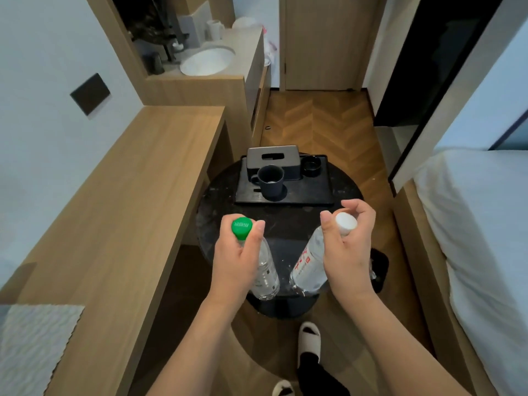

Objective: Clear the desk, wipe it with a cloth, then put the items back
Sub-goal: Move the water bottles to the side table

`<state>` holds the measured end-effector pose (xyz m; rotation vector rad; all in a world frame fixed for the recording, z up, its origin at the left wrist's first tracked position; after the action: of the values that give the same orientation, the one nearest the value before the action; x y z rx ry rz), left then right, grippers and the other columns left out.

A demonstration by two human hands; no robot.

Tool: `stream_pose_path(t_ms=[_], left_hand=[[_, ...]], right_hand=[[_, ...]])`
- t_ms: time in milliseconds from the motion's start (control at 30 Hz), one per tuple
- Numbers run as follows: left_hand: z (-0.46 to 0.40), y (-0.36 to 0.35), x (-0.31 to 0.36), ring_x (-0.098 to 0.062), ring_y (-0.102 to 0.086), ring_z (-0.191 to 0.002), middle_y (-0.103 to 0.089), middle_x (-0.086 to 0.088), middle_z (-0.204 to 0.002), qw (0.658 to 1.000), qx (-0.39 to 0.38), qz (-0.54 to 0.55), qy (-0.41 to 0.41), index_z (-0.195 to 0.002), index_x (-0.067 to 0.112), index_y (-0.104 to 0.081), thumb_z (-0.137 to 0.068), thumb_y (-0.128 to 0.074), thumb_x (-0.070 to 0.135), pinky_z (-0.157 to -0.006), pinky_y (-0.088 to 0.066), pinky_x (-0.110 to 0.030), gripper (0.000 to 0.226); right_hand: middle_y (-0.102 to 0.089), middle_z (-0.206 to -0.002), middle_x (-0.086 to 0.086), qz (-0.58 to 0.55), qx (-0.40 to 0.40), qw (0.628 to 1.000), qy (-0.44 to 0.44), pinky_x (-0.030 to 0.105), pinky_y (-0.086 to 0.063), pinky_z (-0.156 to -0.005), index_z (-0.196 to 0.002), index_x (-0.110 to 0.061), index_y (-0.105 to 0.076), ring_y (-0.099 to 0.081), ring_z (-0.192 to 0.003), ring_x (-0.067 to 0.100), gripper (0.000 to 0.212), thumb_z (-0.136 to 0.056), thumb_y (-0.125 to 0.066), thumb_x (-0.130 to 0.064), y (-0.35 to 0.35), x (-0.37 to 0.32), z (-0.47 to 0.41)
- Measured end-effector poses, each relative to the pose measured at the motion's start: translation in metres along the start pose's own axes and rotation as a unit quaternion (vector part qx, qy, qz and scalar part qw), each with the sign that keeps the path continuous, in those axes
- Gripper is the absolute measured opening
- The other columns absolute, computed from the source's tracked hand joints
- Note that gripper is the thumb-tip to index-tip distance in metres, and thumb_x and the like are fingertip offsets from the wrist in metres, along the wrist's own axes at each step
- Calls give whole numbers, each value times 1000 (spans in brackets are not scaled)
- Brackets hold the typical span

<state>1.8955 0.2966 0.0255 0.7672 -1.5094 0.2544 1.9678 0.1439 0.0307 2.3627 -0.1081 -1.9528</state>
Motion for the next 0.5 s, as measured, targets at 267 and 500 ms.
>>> stream_pose_path(t_ms=[267,500], left_hand=[[-81,17,-66,-9,-60,-96,-59,15,-107,991,-66,-78,83,-112,36,-51,-97,-61,41,-83,-50,-31,19],[-159,44,-96,-3,-59,-104,-62,18,-118,994,-2,-55,96,-108,44,-52,-86,-55,61,-91,-50,-36,28]], right_hand=[[-56,-90,-9,1,-85,995,-54,38,-51,-80,-104,-48,-45,-60,-87,15,25,-94,-60,-30,-91,62,-76],[-54,-103,-18,49,-155,983,-83,50,-48,-90,-98,-53,-46,-54,-106,27,13,-90,-52,-45,-164,99,-111]])
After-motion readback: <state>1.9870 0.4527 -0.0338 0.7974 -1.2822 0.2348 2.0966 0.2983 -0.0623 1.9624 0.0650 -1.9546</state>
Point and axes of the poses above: each hand's wrist, its own z-axis away from the middle knuckle, its own y-axis out of the back of the hand, x = y × z, the point moved 1 cm from there along -z, towards the middle knuckle
